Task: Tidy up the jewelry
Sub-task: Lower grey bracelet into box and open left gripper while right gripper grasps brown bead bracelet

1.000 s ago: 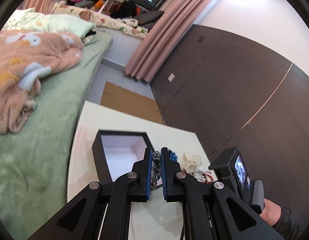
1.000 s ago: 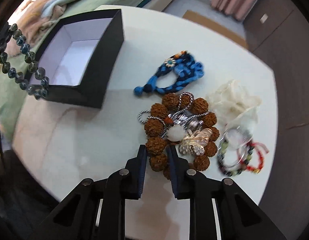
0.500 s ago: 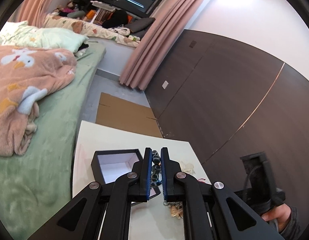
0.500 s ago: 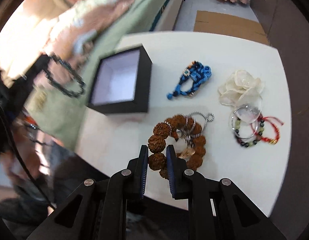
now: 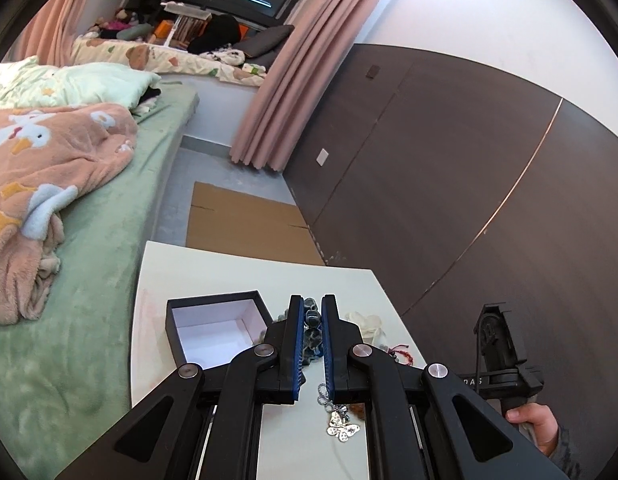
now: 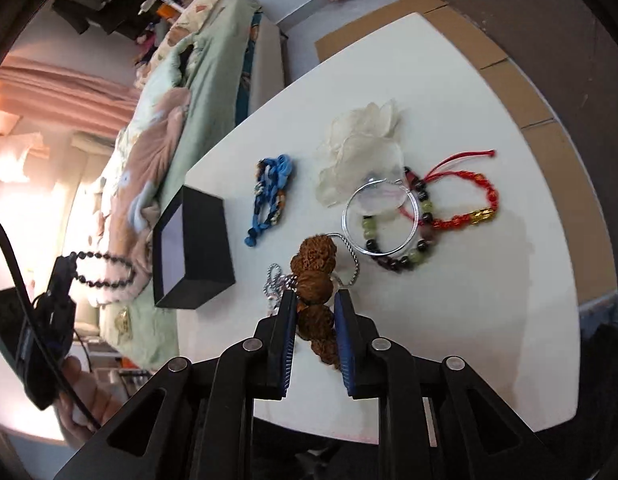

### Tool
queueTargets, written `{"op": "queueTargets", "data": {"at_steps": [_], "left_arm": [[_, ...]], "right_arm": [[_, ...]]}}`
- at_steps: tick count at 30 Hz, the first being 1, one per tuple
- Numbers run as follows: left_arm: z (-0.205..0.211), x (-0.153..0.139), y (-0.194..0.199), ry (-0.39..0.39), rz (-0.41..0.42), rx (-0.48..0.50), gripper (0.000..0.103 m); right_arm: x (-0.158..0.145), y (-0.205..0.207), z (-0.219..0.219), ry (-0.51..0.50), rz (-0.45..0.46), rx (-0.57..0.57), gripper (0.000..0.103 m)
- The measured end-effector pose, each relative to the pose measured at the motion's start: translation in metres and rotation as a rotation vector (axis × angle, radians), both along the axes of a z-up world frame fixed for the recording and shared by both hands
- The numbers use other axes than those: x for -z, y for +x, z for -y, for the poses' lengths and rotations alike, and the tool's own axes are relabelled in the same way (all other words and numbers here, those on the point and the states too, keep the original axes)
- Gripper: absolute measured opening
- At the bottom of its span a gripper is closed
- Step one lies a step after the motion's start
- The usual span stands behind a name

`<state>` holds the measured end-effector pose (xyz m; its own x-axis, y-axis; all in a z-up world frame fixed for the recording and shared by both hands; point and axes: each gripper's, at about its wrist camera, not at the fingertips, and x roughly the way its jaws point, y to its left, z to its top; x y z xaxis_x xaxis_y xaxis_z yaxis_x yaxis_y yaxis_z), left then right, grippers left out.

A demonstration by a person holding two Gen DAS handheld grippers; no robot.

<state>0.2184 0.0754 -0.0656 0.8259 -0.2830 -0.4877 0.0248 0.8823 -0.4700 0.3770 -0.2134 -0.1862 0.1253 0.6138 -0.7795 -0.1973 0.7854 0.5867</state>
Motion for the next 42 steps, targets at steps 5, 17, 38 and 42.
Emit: {"op": "queueTargets", "data": {"at_steps": [5,17,38,42], "left_arm": [[0.002,0.001,0.0,0.006,-0.008,-0.004,0.008],[-0.002,-0.001,-0.002,0.013,-0.006,-0.019,0.008],[-0.013,-0.014,-0.004,-0.004,0.034,-0.021,0.008],[-0.012,-0.015,0.005,-0.005,0.026,-0.01,0.009]], "right_arm": [[-0.002,-0.004,-0.034,-0.085,0.04,-0.097,0.027],[-0.068,-0.025,-0.056,-0.145,0.282,-0.171,0.021],[-0.194,-0.056,-0.09,-0.092,0.557,-0.181,0.021],[-0.205,-0.058,-0.099,-0.089,0.578,-0.183,0.021]]}}
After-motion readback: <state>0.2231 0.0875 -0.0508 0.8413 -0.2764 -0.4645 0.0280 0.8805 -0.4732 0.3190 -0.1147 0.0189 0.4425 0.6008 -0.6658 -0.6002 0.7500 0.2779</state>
